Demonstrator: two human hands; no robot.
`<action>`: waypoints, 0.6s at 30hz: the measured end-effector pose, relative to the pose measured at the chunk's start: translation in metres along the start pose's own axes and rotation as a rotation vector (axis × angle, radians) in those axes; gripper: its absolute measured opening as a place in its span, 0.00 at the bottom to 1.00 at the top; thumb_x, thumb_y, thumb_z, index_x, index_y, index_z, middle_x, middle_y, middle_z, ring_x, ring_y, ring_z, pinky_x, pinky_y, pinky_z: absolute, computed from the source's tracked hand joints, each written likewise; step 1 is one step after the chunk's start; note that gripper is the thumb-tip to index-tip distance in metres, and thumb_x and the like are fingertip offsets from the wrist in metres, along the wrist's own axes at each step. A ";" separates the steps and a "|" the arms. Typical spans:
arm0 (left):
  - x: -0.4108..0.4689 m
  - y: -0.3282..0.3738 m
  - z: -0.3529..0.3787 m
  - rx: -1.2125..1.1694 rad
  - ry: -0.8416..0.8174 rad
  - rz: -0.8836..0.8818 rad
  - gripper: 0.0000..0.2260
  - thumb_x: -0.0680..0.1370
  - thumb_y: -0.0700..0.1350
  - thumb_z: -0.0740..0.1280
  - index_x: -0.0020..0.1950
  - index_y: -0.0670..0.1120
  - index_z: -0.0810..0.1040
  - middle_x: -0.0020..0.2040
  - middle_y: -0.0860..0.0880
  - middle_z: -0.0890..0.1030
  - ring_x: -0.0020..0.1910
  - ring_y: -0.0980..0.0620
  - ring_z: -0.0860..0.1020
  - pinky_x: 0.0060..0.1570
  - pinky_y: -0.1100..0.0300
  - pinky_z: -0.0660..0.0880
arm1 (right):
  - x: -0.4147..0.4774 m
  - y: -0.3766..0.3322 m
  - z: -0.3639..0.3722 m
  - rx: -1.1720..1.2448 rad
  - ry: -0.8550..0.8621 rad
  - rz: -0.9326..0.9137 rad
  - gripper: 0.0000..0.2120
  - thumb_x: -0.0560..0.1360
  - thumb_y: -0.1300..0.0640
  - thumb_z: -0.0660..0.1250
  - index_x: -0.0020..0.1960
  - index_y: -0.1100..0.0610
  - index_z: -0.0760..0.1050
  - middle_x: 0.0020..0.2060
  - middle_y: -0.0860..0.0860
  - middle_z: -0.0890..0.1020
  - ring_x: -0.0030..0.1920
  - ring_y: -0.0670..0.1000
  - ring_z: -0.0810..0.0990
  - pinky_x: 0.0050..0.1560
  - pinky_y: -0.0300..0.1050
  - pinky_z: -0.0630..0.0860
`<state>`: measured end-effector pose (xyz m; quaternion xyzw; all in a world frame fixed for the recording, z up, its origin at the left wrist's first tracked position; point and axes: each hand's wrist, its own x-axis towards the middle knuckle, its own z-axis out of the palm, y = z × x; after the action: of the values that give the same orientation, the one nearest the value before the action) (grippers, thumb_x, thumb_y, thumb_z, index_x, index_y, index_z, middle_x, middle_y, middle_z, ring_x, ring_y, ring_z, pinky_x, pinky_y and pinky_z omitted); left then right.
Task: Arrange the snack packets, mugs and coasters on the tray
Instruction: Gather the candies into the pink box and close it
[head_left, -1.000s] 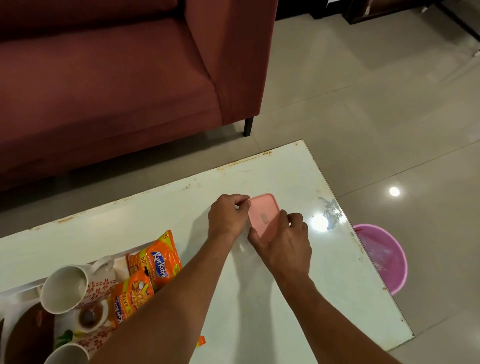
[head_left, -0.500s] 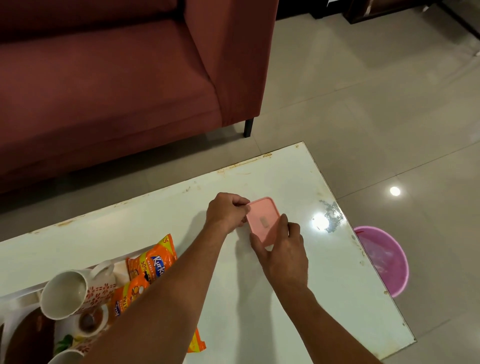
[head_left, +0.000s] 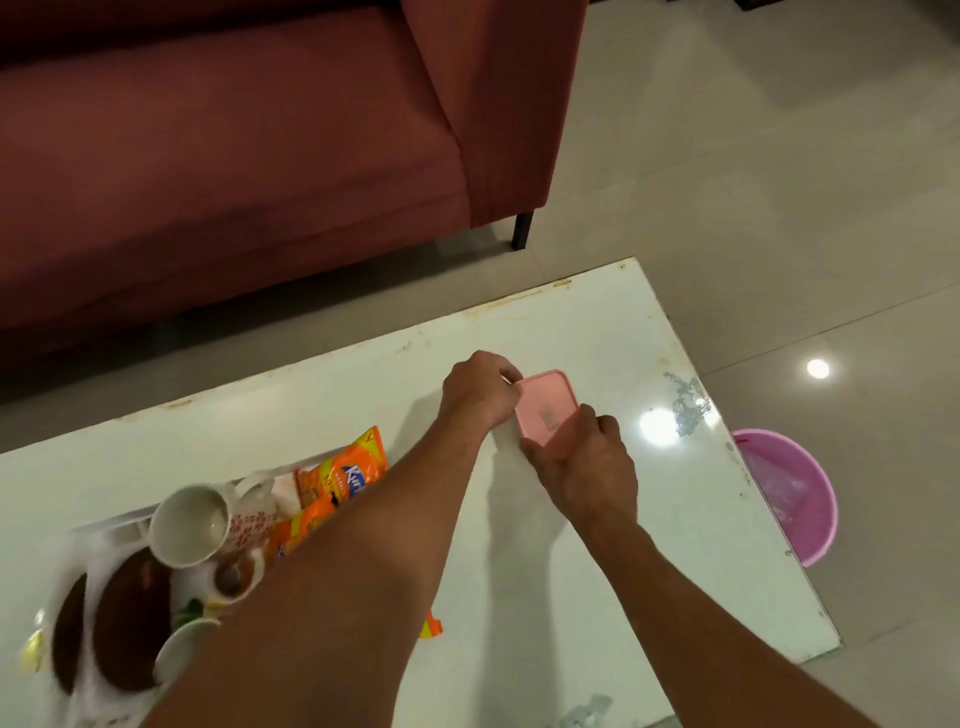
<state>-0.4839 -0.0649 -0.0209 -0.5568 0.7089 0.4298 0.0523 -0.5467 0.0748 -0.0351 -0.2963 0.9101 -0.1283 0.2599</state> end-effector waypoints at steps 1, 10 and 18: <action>-0.006 -0.002 -0.005 0.072 0.006 0.028 0.09 0.78 0.44 0.72 0.57 0.48 0.85 0.55 0.46 0.86 0.52 0.45 0.84 0.58 0.53 0.80 | -0.009 -0.002 0.001 0.005 0.014 -0.003 0.34 0.70 0.35 0.71 0.64 0.58 0.68 0.55 0.55 0.75 0.52 0.61 0.80 0.47 0.52 0.80; -0.065 -0.071 -0.042 0.334 -0.056 0.068 0.11 0.79 0.48 0.70 0.60 0.49 0.85 0.59 0.47 0.85 0.57 0.45 0.82 0.57 0.54 0.78 | -0.092 -0.021 0.039 0.059 -0.034 -0.061 0.35 0.67 0.32 0.71 0.64 0.54 0.70 0.53 0.52 0.76 0.49 0.56 0.81 0.44 0.44 0.77; -0.083 -0.103 -0.035 0.498 -0.052 0.083 0.11 0.80 0.45 0.69 0.61 0.48 0.84 0.59 0.45 0.85 0.56 0.45 0.83 0.55 0.52 0.80 | -0.128 -0.019 0.074 0.136 -0.059 -0.043 0.40 0.70 0.30 0.69 0.72 0.53 0.65 0.62 0.52 0.74 0.56 0.55 0.81 0.53 0.49 0.82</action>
<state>-0.3530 -0.0275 -0.0095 -0.4860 0.8135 0.2578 0.1885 -0.4088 0.1309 -0.0383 -0.3008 0.8846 -0.1867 0.3036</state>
